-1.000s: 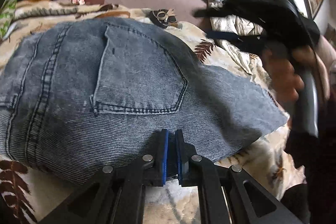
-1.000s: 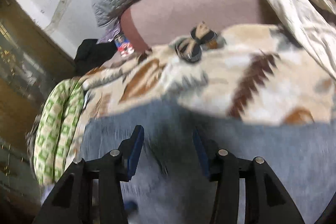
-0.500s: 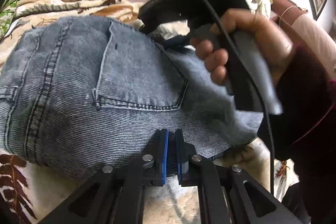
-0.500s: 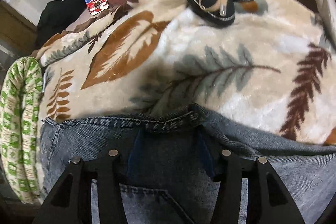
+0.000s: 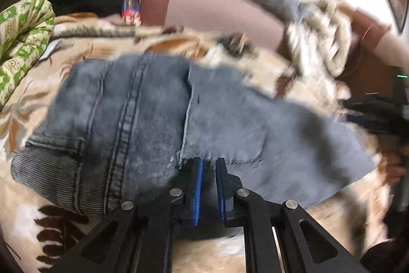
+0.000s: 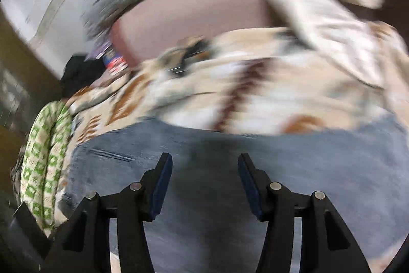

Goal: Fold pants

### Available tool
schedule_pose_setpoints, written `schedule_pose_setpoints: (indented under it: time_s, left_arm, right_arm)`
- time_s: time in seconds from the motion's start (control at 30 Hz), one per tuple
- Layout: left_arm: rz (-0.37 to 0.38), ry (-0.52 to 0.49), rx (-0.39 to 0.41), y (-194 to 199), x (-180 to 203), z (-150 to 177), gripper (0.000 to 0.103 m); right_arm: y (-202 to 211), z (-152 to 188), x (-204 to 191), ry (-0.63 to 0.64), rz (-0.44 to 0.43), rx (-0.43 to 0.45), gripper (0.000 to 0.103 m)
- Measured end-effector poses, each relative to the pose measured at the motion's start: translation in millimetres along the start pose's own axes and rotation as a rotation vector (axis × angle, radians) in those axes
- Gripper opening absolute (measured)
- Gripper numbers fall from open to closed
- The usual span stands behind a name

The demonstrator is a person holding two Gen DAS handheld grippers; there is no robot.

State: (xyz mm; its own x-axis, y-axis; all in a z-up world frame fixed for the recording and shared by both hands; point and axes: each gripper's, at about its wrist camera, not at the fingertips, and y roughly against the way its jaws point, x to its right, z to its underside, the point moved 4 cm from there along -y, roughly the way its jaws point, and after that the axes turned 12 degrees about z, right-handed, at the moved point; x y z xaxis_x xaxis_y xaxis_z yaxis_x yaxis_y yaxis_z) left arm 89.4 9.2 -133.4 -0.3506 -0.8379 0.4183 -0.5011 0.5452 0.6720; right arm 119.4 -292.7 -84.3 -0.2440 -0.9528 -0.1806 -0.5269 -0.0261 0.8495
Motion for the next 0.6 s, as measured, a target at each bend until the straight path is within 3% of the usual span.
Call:
schedule_pose_setpoints:
  time_s: [0.17,0.3,0.43,0.6]
  left_arm:
    - [-0.112,-0.144,-0.002,-7,17,11,0.013]
    - [-0.115,-0.151,0.007,-8,17,12,0.014]
    - [-0.115,-0.156,0.012,-9,16,7,0.014]
    - [-0.108,-0.155,0.02,-5,17,8,0.014]
  right_arm:
    - [22,23,109,-0.204,0.064,-0.005,0.056]
    - [41,24,173,-0.382,0.032,0.067,0.056]
    - [50,9,214,-0.448,0.122,0.146,0.056]
    - [22,-12,248,-0.509,0.115,0.097,0.056]
